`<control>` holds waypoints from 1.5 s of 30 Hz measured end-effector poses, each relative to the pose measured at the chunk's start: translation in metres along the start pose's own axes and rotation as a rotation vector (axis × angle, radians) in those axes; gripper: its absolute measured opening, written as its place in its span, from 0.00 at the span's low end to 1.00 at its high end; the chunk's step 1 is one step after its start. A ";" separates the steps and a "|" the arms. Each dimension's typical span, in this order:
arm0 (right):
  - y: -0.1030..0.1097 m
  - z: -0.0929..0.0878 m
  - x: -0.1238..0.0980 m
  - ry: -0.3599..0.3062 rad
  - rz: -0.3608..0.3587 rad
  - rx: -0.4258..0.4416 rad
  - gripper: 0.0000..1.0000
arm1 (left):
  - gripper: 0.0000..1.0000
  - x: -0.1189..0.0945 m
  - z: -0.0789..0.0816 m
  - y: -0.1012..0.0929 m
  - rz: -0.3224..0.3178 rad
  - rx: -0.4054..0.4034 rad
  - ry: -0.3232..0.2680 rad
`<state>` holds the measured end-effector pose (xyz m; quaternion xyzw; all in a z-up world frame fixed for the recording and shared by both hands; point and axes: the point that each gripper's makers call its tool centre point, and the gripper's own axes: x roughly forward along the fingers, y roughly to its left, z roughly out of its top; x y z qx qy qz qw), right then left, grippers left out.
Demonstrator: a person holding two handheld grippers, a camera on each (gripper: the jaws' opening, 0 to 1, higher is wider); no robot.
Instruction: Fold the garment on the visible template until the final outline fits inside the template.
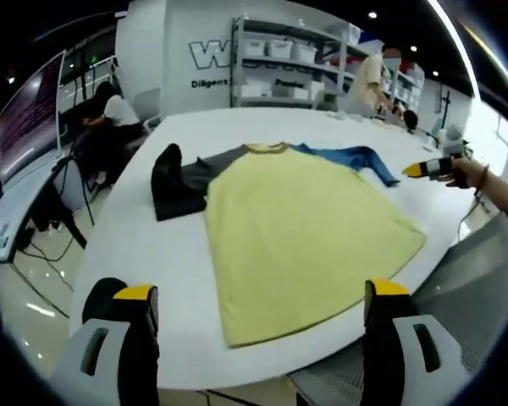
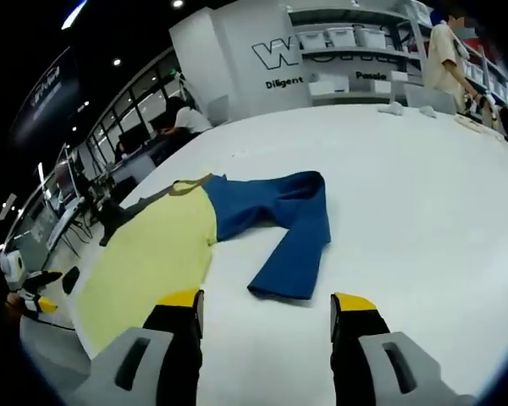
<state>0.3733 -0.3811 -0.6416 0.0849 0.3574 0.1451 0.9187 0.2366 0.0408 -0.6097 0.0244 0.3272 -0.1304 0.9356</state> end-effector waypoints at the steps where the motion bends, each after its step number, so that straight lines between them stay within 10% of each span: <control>1: -0.002 -0.001 0.002 0.005 -0.007 0.012 0.54 | 0.99 0.000 0.001 -0.001 0.000 0.000 -0.003; 10: -0.018 -0.007 0.016 0.025 -0.050 0.059 0.41 | 0.96 -0.002 0.000 -0.003 0.006 0.028 0.010; 22: -0.026 -0.015 0.022 0.054 -0.084 0.054 0.00 | 0.92 -0.004 0.000 -0.004 0.007 0.054 0.023; 35: -0.034 0.006 0.002 -0.008 -0.097 0.068 0.00 | 0.89 -0.004 -0.001 -0.002 0.004 0.058 0.025; 45: -0.041 0.056 -0.034 -0.094 -0.137 -0.072 0.00 | 0.89 -0.005 -0.001 -0.001 0.002 0.068 0.028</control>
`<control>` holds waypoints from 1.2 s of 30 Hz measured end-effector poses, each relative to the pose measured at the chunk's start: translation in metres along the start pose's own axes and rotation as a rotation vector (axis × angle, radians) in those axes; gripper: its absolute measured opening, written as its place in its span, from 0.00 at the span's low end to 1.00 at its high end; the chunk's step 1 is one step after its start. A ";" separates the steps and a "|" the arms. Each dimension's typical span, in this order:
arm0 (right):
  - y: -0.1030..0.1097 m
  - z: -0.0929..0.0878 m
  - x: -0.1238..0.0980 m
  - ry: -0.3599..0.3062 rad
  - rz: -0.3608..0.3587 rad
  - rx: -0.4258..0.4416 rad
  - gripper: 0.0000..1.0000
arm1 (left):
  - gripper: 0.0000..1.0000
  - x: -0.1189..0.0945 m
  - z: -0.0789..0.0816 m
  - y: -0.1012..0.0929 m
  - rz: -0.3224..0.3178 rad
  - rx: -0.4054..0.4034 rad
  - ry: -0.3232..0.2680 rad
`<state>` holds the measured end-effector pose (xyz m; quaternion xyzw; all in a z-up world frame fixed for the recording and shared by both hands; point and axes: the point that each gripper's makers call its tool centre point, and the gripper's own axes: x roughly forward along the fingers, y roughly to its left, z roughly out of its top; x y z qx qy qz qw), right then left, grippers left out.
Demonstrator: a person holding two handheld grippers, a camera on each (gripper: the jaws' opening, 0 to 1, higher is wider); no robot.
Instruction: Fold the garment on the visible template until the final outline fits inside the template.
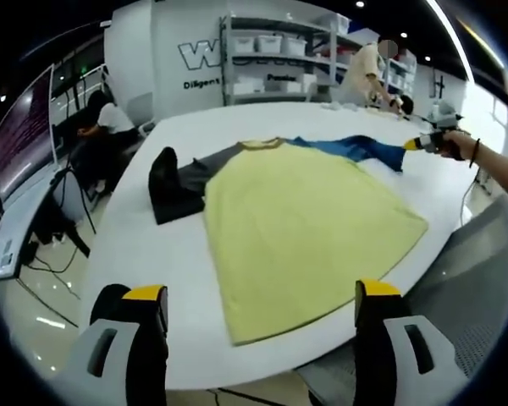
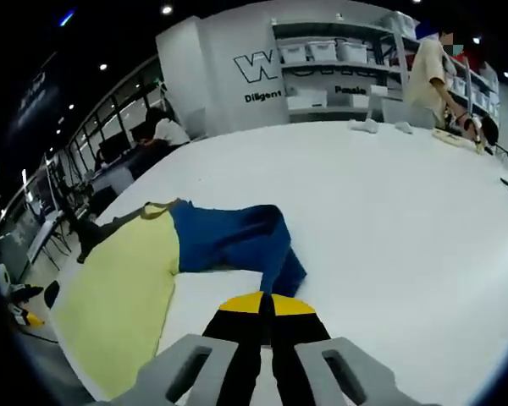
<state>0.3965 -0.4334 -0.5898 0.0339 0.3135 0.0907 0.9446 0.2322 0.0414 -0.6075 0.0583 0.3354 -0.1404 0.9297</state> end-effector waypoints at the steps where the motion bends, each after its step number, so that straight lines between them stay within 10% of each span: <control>1: -0.005 0.007 -0.002 -0.007 -0.012 -0.009 0.00 | 0.89 0.000 0.000 0.000 -0.002 0.004 0.002; 17: -0.086 0.053 0.026 0.022 -0.193 -0.155 0.00 | 0.90 0.000 0.000 0.000 0.003 0.041 0.011; 36: -0.166 0.047 0.096 0.165 -0.309 -0.191 0.00 | 0.91 0.000 0.002 0.002 0.021 0.056 0.029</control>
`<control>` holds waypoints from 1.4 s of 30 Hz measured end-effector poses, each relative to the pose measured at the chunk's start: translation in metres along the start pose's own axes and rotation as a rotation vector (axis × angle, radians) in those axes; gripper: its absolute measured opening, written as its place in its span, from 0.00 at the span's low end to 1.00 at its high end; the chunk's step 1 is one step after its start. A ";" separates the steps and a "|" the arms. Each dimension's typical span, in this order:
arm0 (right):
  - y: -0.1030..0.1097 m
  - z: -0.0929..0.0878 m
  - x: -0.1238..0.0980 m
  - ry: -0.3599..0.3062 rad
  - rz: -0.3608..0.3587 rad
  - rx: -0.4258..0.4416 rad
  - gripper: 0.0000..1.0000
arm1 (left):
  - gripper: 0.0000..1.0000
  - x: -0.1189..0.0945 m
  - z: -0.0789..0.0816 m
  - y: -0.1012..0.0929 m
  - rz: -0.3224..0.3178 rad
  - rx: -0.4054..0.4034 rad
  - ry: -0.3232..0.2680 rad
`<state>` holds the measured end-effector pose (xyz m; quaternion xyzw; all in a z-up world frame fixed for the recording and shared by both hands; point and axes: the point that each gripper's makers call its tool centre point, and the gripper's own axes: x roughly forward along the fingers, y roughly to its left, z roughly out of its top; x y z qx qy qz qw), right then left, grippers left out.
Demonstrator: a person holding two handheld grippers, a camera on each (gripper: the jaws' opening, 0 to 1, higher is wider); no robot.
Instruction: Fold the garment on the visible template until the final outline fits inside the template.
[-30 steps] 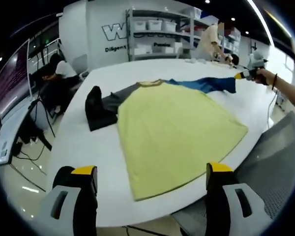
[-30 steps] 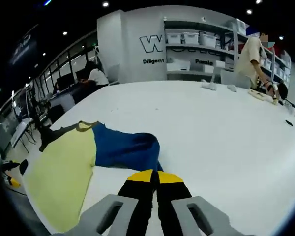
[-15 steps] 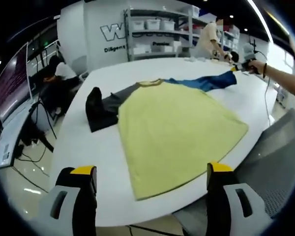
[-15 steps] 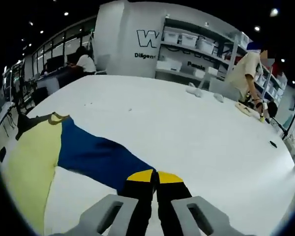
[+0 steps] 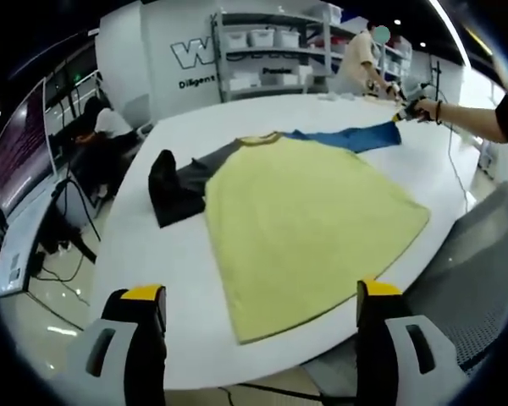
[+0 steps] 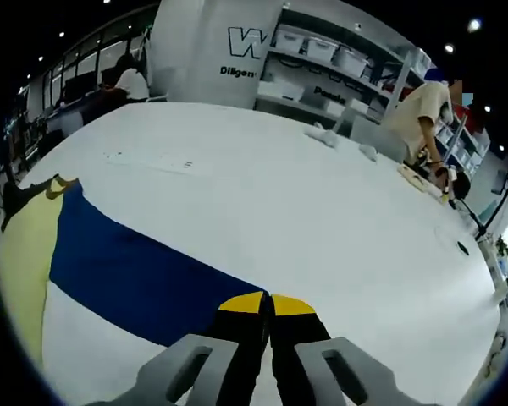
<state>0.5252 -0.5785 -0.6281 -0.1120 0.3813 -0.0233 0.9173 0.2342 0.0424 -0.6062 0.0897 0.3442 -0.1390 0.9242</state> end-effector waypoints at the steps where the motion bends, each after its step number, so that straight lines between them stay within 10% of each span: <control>1: -0.003 0.002 0.016 0.011 0.001 -0.007 0.00 | 0.91 0.000 0.000 0.000 -0.001 0.001 -0.001; 14: -0.006 -0.035 0.047 0.141 -0.036 -0.033 0.00 | 0.92 0.001 -0.006 0.009 0.014 0.009 0.023; 27: -0.009 -0.053 0.022 0.188 -0.064 -0.080 0.00 | 0.93 0.002 -0.006 0.008 0.017 0.000 0.012; 39: -0.005 -0.054 0.012 0.097 -0.012 0.165 0.00 | 0.94 0.000 -0.001 0.003 0.009 0.003 0.005; 42: -0.006 -0.049 0.001 0.053 0.012 0.260 0.18 | 0.95 0.000 0.000 0.004 0.008 0.002 0.000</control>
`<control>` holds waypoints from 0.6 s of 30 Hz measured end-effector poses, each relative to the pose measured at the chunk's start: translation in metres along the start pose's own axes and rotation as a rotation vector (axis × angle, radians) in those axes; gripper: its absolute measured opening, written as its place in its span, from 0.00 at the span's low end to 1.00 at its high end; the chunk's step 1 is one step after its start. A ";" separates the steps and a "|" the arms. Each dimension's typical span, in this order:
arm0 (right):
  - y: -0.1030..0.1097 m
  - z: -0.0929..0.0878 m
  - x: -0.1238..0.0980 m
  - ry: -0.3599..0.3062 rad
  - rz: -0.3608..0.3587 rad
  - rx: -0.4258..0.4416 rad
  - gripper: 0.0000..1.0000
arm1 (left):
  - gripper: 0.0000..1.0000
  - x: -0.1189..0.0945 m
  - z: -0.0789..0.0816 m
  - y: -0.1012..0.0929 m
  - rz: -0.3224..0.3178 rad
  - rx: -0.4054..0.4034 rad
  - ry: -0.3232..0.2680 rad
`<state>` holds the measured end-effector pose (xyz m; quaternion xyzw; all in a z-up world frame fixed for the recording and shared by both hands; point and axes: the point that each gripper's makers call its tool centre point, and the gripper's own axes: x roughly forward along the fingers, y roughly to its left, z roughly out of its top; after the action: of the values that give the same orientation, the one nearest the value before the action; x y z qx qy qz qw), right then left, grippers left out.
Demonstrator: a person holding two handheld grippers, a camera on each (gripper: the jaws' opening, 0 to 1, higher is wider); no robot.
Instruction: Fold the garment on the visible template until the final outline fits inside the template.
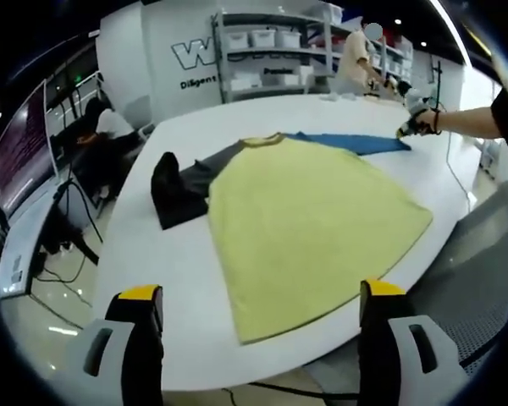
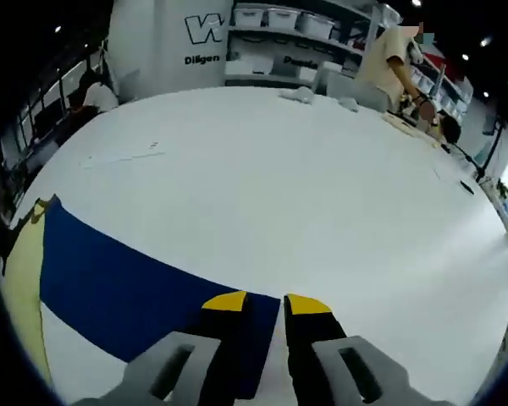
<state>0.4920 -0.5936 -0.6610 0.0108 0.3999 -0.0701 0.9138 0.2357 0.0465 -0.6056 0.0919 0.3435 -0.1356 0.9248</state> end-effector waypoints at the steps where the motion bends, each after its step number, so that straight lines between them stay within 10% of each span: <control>1: -0.002 0.001 0.001 0.001 0.006 0.005 0.23 | 0.96 0.000 0.000 -0.001 -0.006 -0.006 0.001; 18: 0.013 -0.038 -0.021 -0.009 0.127 0.119 0.55 | 0.99 -0.004 0.009 -0.012 -0.021 -0.066 -0.023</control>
<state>0.4522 -0.5757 -0.6723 0.0902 0.3894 -0.0358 0.9159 0.2348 0.0334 -0.5973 0.0562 0.3380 -0.1349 0.9297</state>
